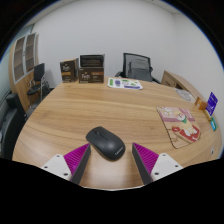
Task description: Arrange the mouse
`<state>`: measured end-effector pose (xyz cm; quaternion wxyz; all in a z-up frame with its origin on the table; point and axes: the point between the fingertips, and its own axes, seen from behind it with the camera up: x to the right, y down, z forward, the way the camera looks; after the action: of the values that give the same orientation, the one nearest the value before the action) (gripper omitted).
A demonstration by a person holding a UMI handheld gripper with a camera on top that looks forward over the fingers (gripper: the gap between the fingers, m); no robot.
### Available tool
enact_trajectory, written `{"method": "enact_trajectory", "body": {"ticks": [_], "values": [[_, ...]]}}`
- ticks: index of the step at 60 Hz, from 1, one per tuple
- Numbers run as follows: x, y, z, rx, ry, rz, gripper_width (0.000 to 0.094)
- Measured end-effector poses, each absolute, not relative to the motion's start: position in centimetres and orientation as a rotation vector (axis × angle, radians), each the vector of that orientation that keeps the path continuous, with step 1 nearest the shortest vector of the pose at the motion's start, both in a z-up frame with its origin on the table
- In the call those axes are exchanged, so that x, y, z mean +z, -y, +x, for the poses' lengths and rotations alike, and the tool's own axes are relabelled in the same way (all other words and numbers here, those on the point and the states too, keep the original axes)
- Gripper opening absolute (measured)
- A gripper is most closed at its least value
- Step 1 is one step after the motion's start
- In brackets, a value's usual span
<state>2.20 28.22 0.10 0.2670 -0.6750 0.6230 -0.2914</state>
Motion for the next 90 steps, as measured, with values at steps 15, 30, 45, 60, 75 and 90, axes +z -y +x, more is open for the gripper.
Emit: {"method": "enact_trajectory", "body": {"ticks": [15,30,45,60,75,90], "values": [[-0.8,-28.3,4.8,-0.774,-1.682,-1.816,0.0870],[-1.3,-28.2,7.0,-0.760,-1.708,-1.787,0.0868],[-1.6,-27.0,9.1,-0.778,-1.736,-1.761,0.0866],[-1.6,-26.2,10.5,-0.806,-1.735,-1.767,0.0867],[-1.8,-27.9,10.5,-0.765,-1.690,-1.790,0.0502],[-1.8,-27.9,10.3,-0.752,-1.744,-1.766,0.0328]]}}
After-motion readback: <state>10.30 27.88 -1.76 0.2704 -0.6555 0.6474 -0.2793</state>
